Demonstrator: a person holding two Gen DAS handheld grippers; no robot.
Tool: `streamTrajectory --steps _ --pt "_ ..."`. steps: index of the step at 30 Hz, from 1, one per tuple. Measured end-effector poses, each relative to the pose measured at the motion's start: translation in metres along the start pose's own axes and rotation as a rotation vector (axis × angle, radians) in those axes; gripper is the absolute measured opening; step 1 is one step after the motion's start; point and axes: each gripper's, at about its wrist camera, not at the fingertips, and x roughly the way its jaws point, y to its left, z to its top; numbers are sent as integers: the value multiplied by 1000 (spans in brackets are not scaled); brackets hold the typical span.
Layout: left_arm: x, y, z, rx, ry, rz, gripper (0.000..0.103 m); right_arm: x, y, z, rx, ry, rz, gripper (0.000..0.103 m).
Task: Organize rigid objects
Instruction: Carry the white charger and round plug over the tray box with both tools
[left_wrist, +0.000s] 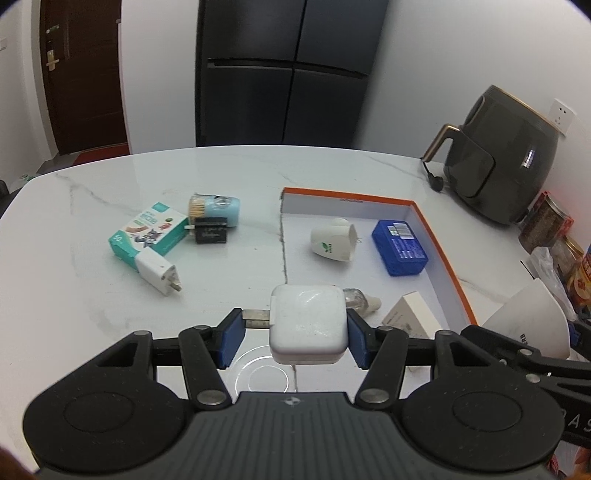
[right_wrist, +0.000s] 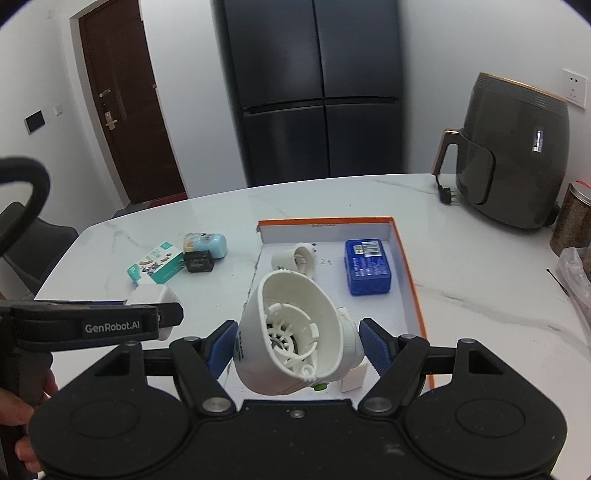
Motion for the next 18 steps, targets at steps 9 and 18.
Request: streamTrajectory --steps 9,18 --pt "7 -15 1 25 8 -21 58 -1 -14 0 24 -6 -24 86" --pt "11 -27 0 40 15 -40 58 -3 -27 1 42 -13 -45 86"
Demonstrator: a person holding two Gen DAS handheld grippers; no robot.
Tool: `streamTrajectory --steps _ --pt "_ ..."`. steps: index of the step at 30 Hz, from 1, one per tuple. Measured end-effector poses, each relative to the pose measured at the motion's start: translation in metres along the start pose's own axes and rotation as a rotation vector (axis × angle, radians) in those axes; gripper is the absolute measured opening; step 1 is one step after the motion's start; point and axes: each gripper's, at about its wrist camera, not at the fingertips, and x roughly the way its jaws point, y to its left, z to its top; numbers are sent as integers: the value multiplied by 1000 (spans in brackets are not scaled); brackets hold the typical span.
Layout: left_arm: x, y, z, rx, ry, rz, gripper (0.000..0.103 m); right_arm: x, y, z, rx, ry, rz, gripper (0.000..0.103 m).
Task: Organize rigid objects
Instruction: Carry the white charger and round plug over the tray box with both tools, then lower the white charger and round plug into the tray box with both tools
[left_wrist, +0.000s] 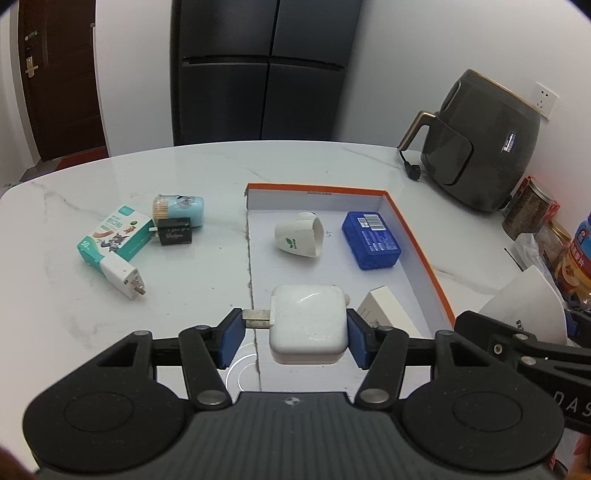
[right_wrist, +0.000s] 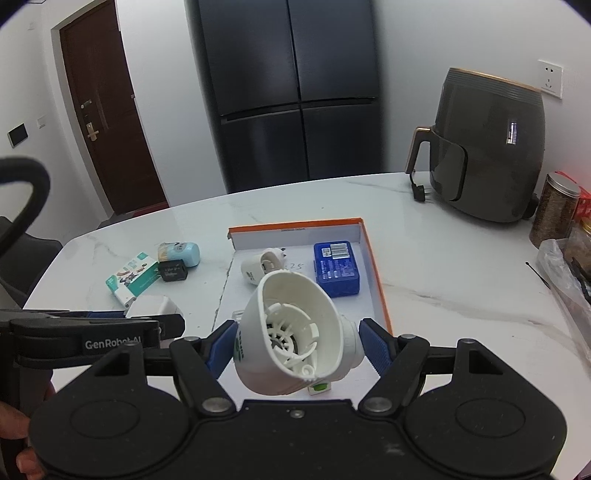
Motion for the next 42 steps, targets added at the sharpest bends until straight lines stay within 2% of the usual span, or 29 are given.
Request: streamTrajectory --steps 21,42 --pt "6 -18 5 35 1 -28 58 2 -20 5 34 -21 -37 86" --pt "8 -27 16 50 -15 -30 58 4 -22 18 28 -38 -30 87"
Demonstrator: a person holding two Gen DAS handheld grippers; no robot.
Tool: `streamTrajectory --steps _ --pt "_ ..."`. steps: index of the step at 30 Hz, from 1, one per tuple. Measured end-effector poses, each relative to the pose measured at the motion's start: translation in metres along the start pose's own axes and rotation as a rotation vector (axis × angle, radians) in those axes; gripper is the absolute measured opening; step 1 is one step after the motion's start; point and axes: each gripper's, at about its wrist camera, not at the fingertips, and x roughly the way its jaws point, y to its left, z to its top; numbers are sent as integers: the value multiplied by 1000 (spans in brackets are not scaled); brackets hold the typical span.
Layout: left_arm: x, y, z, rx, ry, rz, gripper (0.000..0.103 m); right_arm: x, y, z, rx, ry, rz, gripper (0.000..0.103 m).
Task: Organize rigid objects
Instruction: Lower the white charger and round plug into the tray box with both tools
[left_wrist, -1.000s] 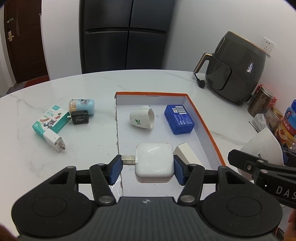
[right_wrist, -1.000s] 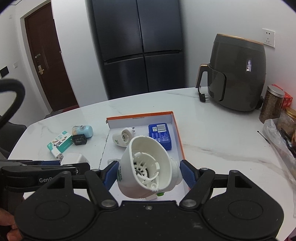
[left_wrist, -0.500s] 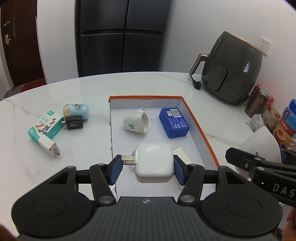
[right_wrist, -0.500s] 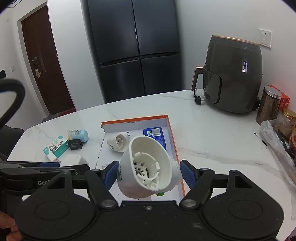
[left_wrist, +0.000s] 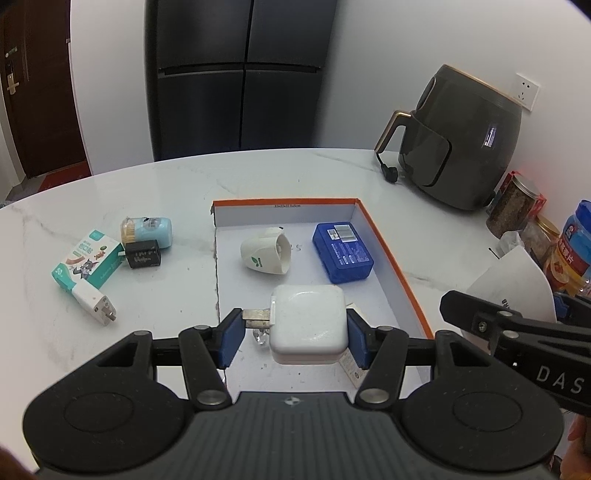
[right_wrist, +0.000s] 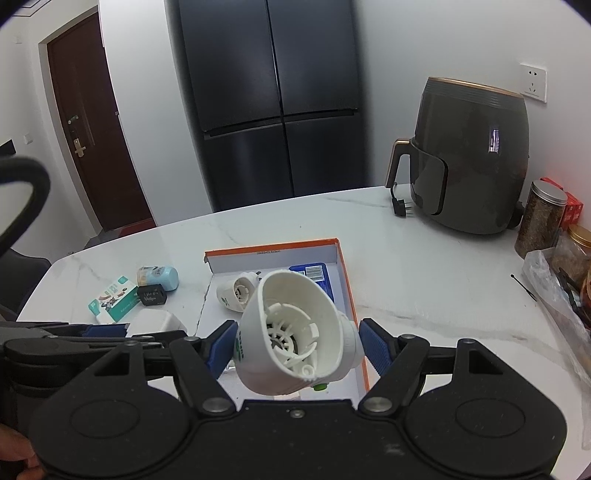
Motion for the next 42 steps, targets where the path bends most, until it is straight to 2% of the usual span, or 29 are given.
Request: streamTrajectory --steps 24,42 --pt "12 0 22 -15 -22 -4 58 22 -1 33 -24 -24 7 87" --pt "47 -2 38 -31 12 -5 58 59 -6 67 -49 -25 6 87"
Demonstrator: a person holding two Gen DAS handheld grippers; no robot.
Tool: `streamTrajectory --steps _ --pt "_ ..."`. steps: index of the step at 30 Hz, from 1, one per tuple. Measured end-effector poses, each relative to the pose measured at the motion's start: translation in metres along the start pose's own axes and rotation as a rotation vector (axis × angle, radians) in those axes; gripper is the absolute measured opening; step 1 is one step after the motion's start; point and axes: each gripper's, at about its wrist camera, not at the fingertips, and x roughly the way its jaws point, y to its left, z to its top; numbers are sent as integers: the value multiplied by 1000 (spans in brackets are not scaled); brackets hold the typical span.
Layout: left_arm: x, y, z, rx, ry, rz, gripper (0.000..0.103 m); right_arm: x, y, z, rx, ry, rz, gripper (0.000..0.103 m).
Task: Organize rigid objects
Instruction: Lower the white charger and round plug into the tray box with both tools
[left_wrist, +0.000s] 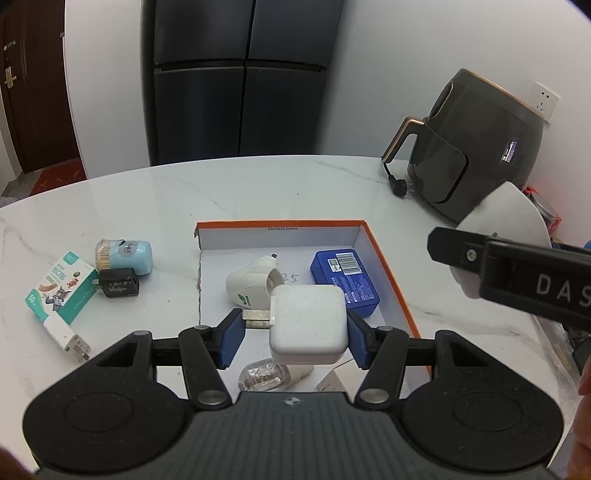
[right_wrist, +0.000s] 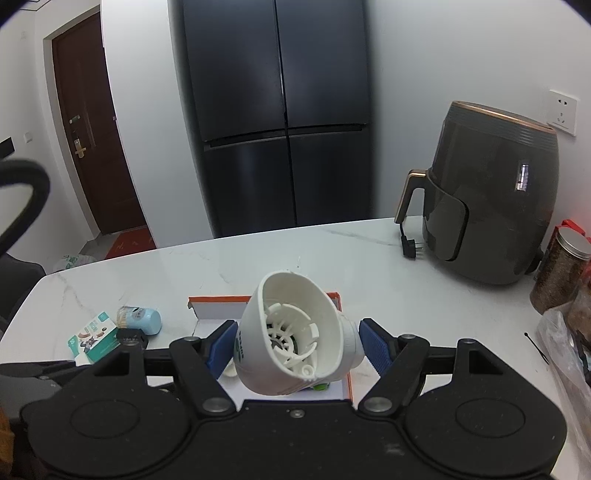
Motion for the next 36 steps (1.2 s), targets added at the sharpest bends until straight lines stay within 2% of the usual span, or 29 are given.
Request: streamTrajectory --steps 36 --pt "46 1 7 -31 77 21 58 69 3 5 -55 89 48 87"
